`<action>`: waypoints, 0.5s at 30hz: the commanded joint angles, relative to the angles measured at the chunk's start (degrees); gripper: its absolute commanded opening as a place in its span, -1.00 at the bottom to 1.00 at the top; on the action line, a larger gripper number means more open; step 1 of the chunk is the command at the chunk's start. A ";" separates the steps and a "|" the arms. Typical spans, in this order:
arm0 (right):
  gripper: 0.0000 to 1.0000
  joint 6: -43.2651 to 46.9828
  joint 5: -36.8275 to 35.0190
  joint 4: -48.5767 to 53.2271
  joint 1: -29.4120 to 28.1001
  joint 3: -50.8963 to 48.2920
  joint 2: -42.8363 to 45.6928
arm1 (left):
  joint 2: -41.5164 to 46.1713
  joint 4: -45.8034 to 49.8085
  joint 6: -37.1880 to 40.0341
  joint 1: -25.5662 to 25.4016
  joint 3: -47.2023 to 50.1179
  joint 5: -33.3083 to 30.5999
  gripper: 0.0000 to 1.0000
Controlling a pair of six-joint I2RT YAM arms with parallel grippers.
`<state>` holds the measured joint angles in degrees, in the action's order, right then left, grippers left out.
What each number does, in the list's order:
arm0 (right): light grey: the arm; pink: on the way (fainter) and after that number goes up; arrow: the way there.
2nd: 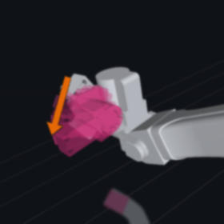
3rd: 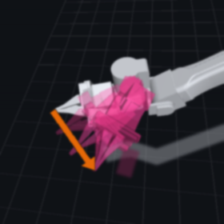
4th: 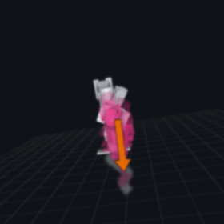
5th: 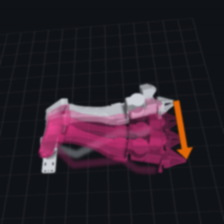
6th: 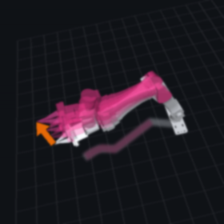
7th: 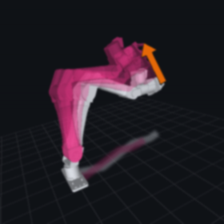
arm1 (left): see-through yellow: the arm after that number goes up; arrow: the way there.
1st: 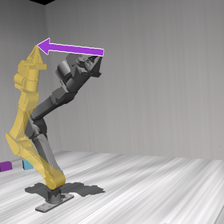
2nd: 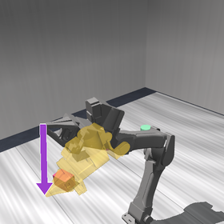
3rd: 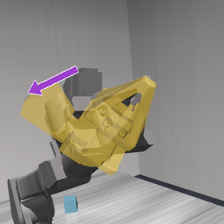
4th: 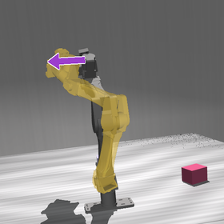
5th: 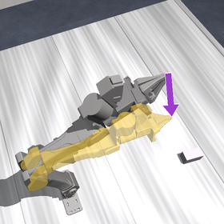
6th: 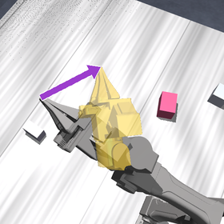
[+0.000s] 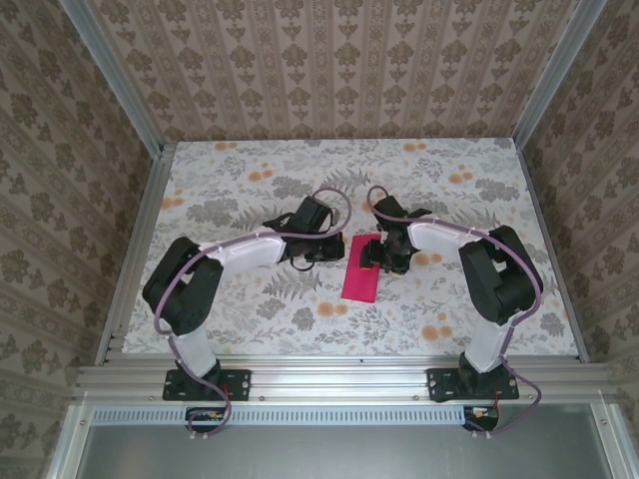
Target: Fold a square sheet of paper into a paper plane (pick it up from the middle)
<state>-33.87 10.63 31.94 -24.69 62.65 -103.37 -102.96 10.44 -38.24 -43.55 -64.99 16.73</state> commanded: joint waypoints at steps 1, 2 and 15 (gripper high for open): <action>0.30 -0.75 -2.11 0.80 -0.32 -1.12 -2.93 | -3.35 2.34 -1.96 -0.80 -3.26 3.11 -1.00; 0.30 -0.84 -2.06 0.73 -0.28 -1.21 -2.84 | -4.16 2.46 -2.16 -0.94 -3.91 3.44 -1.00; 0.30 -1.20 -1.84 0.37 -0.27 -1.65 -2.92 | -11.27 6.51 -3.55 -2.59 -10.15 3.46 -1.00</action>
<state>-34.50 10.61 31.90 -24.69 62.63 -103.39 -112.92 14.46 -40.38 -46.02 -73.80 19.77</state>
